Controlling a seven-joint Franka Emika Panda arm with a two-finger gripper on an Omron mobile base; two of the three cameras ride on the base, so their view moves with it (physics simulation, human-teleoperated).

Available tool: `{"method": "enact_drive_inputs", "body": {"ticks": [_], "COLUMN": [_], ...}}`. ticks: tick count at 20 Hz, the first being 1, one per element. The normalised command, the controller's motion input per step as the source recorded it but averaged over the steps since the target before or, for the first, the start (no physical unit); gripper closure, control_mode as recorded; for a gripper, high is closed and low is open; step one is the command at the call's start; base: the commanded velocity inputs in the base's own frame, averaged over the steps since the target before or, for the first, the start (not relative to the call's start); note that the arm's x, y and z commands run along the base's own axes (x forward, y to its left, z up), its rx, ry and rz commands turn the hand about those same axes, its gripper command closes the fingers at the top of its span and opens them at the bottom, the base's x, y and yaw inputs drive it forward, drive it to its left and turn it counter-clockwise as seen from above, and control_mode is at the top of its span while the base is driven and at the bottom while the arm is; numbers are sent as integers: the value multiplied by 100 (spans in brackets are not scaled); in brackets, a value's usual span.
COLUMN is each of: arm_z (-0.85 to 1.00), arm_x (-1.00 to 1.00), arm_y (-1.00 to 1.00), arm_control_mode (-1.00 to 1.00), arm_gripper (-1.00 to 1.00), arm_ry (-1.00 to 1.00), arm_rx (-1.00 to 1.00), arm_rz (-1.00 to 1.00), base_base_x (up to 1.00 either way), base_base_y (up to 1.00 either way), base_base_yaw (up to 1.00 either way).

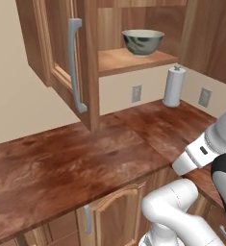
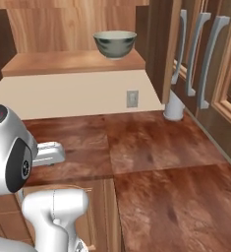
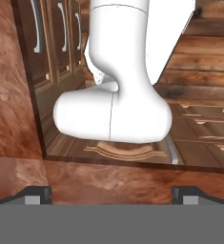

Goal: Move the bowls from the cabinet to the plates on the dining table.

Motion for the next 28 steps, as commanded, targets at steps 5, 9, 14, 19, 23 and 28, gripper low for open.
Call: {"method": "enact_drive_inputs", "body": {"ticks": [5,9,14,19,23,28], "arm_z": [0,0,0,0,0,0], "arm_x": [0,0,0,0,0,0], "arm_y": [0,0,0,0,0,0], "arm_control_mode": [100,100,100,100,100,100], "arm_gripper": [-100,-100,-100,-100,-100,-100], "arm_ry": [0,0,0,0,0,0], "arm_rx": [0,0,0,0,0,0], "arm_rz": [0,0,0,0,0,0], "base_base_x": [32,24,21,27,9,12], "base_base_y": [0,0,0,0,0,0], "base_base_yaw": [0,0,0,0,0,0]}}
